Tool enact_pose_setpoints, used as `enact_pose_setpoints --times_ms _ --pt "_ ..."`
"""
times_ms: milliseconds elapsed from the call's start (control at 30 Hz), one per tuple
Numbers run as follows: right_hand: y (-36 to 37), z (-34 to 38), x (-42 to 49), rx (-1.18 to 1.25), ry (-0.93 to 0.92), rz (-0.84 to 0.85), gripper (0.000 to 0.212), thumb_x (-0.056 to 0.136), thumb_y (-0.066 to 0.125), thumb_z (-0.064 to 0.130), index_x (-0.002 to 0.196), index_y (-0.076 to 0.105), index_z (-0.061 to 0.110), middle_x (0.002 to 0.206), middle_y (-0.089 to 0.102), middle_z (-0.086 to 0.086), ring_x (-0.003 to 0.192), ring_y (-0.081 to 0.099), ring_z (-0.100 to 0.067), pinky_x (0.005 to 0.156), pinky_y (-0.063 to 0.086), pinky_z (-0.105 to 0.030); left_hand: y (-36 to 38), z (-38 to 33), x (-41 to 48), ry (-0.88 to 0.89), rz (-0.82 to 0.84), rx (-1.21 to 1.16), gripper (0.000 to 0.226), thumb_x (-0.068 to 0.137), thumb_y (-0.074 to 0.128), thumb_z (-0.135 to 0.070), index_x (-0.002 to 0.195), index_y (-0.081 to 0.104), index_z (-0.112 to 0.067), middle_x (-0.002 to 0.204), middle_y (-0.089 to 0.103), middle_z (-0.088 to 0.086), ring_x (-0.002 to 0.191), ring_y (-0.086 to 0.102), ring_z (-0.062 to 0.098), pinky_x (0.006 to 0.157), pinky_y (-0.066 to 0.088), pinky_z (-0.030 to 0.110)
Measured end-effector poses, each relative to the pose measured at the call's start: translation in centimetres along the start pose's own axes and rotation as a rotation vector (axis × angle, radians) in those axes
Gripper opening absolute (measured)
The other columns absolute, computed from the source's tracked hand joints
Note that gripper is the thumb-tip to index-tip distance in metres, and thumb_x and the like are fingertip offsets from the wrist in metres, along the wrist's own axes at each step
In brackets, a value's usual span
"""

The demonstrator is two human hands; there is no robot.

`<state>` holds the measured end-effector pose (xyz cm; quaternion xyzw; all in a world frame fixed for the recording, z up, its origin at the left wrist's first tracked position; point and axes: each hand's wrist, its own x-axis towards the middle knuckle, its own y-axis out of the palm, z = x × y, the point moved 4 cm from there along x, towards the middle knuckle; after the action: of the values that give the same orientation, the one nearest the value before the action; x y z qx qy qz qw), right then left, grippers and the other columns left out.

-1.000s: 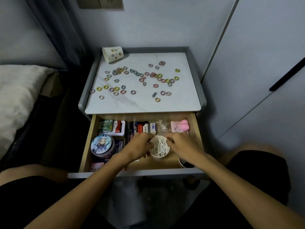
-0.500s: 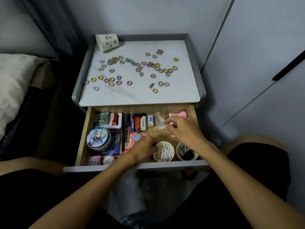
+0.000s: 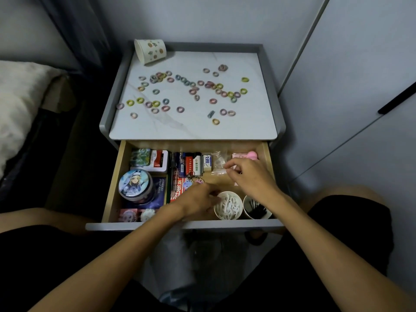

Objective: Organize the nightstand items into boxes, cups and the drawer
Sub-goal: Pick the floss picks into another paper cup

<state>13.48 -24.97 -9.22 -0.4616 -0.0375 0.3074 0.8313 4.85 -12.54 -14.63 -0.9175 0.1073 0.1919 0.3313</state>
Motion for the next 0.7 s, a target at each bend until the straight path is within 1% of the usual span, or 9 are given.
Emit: enact_pose_setpoints --times_ms 33,67,167,267,367,467,567,633,700 --pt "0.1 0.0 0.1 0.011 0.004 0.002 0.019 0.097 0.058 0.032 0.112 0.069 0.03 0.082 0.053 0.017 0.074 0.066 -0.011 0.077 0.058 -0.037 -0.7 0.2 -0.2 -0.008 -0.018 -0.012 0.039 0.1 0.056 -0.017 0.139 0.055 -0.013 0.134 0.062 0.004 0.077 0.063 0.004 0.064 0.048 0.01" --pt "0.1 0.1 0.3 0.015 -0.001 0.003 0.018 0.097 0.058 0.032 0.11 0.069 0.031 0.084 0.057 0.017 0.081 0.065 -0.01 0.08 0.057 -0.038 -1.9 0.3 -0.4 -0.018 -0.036 -0.021 0.04 0.1 0.056 -0.019 0.14 0.053 -0.012 0.134 0.061 0.004 0.075 0.065 0.008 0.061 0.05 0.013" --pt "-0.1 1.0 1.5 -0.002 -0.049 0.012 0.018 0.096 0.059 0.03 0.109 0.07 0.032 0.1 0.071 0.011 0.098 0.062 -0.012 0.093 0.05 -0.04 -6.8 0.7 -1.4 -0.036 -0.133 -0.009 0.035 0.1 0.056 -0.026 0.134 0.057 -0.015 0.123 0.067 0.002 0.079 0.07 0.01 0.067 0.053 0.019" --pt "-0.8 3.8 4.2 0.033 -0.149 0.048 0.023 0.097 0.059 0.02 0.117 0.068 0.023 0.114 0.068 0.004 0.104 0.062 -0.009 0.096 0.05 -0.033 -12.9 0.9 -2.1 -0.049 -0.309 -0.042 0.024 0.099 0.058 -0.029 0.12 0.064 -0.019 0.107 0.071 0.0 0.075 0.071 0.01 0.063 0.054 0.022" --pt "-1.6 7.5 9.1 -0.039 -0.27 0.014 0.027 0.095 0.059 0.018 0.12 0.066 0.026 0.121 0.061 -0.001 0.104 0.059 -0.012 0.093 0.049 -0.033 -18.4 1.6 -2.3 -0.091 -0.451 -0.139 0.02 0.099 0.058 -0.024 0.116 0.064 -0.017 0.099 0.073 0.002 0.07 0.072 0.016 0.054 0.051 0.023" --pt "-1.6 11.3 15.2 -0.175 -0.373 -0.027 0.037 0.094 0.059 0.018 0.13 0.06 0.025 0.141 0.048 -0.01 0.129 0.047 -0.027 0.106 0.04 -0.041 -23.1 2.7 -1.7 -0.109 -0.53 -0.218 0.019 0.099 0.058 -0.022 0.115 0.065 -0.014 0.096 0.073 0.003 0.074 0.072 0.02 0.056 0.052 0.026" --pt "-1.2 15.9 21.5 -0.27 -0.412 -0.051 0.044 0.099 0.053 0.035 0.143 0.048 0.029 0.158 0.026 -0.013 0.142 0.028 -0.034 0.113 0.031 -0.045 -26.5 5.3 -1.2 -0.134 -0.612 -0.313 0.015 0.099 0.059 -0.021 0.11 0.067 -0.015 0.092 0.074 0.001 0.068 0.071 0.017 0.056 0.051 0.024" --pt "-0.5 18.8 25.3 -0.316 -0.438 -0.049 0.048 0.099 0.05 0.044 0.146 0.043 0.033 0.161 0.017 -0.012 0.143 0.024 -0.036 0.115 0.031 -0.046 -27.9 6.9 -0.9 -0.151 -0.655 -0.358 0.015 0.098 0.058 -0.021 0.108 0.068 -0.014 0.091 0.074 0.003 0.067 0.07 0.018 0.056 0.051 0.024" --pt "0.4 21.4 28.6 -0.399 -0.448 -0.029 0.053 0.099 0.048 0.047 0.15 0.036 0.034 0.163 0.011 -0.013 0.143 0.027 -0.039 0.112 0.035 -0.046 -28.9 7.8 -0.6 -0.162 -0.684 -0.342 0.014 0.098 0.059 -0.024 0.106 0.068 -0.017 0.089 0.073 0.001 0.068 0.071 0.016 0.057 0.051 0.024"
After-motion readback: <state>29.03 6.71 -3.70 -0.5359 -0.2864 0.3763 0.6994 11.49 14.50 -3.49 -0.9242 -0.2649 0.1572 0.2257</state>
